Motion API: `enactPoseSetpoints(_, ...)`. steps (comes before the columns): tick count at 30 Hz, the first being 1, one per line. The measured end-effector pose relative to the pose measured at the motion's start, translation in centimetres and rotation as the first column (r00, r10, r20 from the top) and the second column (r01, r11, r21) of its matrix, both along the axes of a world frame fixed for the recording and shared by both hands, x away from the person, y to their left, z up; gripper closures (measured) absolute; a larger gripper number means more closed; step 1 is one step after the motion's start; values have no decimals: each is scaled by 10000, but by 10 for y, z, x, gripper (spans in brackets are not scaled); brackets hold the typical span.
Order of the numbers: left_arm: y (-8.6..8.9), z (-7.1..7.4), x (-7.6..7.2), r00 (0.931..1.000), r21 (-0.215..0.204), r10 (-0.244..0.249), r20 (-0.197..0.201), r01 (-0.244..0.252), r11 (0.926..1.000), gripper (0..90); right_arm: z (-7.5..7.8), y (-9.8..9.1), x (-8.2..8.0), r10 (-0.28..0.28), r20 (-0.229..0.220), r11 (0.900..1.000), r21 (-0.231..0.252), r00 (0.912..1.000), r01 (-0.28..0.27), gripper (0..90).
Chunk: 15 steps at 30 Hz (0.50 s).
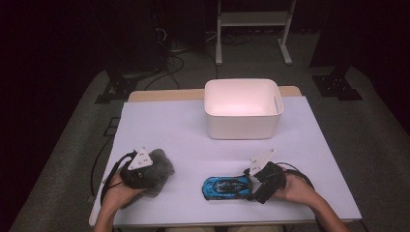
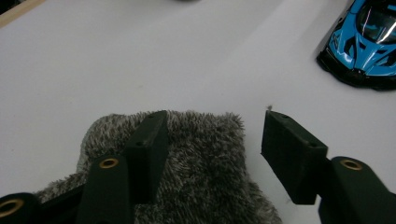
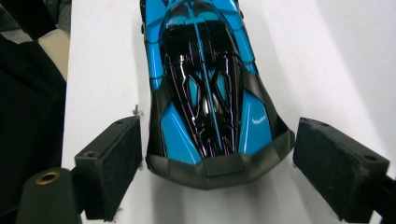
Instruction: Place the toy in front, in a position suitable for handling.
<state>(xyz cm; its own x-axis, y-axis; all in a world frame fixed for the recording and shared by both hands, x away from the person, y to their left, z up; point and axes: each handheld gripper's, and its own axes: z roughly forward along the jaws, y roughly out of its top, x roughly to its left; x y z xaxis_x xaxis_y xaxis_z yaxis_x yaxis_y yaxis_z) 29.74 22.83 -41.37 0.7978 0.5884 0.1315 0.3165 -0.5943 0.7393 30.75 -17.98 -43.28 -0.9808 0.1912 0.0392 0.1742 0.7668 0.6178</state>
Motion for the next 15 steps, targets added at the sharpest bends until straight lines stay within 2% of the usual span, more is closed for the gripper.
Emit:
enactPoseSetpoints(5,2,-7,3,9994,49,77,-329,-75,10000,494,-5,-4,1,-82,-9,10000,17,10000,82,145)
enactPoseSetpoints(8,4,-11,4,9993,198,81,-361,-74,9998,544,-7,-5,1,-93,-4,10000,-15,10000,93,142)
enactPoseSetpoints(15,7,-18,5,9971,336,-179,-733,204,9992,629,-10,-8,2,-45,-147,9999,124,9999,47,141)
